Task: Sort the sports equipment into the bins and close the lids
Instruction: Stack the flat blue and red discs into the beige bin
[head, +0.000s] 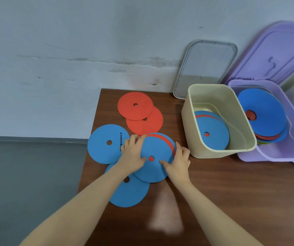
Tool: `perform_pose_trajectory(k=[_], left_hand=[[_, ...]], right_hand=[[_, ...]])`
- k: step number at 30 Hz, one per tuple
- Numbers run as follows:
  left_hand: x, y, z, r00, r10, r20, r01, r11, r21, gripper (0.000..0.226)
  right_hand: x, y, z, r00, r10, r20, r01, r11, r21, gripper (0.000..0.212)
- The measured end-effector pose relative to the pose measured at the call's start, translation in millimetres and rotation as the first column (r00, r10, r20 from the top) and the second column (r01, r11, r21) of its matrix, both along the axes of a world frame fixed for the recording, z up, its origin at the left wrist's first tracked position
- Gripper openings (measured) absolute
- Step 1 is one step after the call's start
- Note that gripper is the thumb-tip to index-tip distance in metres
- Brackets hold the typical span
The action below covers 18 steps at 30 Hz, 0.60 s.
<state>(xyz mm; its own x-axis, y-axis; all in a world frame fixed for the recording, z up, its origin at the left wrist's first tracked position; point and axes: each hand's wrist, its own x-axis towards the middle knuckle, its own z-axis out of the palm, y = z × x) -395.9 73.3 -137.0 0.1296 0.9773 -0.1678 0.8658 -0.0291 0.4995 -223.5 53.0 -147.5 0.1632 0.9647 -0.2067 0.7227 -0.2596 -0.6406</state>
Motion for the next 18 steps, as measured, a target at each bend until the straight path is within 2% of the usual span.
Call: perform_pose_trajectory(k=[3,7,9,12,18], left_hand=[[1,-3,5,0.999,-0.012,0.041,0.01,0.999,0.044,0.076],[3,-7,10,0.987,0.03,0.156,-0.035,0.999,0.027,0.079],[5,-10,10,0.995,0.054,0.088,-0.048,0.996,-0.071,0.083],[9,-16,6,0.998,-0.01,-0.062,0.0,0.987,-0.159,0.087],[30,-30,5,0.989,-0.144,-0.038,0.134,0.973,-0.19,0.083]], right_hand=[[4,-6,4,0.997,-0.044,-0.059,0.046,0.999,0.026,0.074],[10,-18,13,0.968,-0.062,-0.244,0.093,0.989,0.116,0.056],[15,-26,17,0.946,-0.056,-0.321,0.1,0.988,0.121,0.05],[22,-42,17,0.932,-0.054,-0.358,0.105,0.986,0.126,0.047],[49,-61,15,0.916,-0.082,-0.392,0.152,0.977,0.151,0.045]])
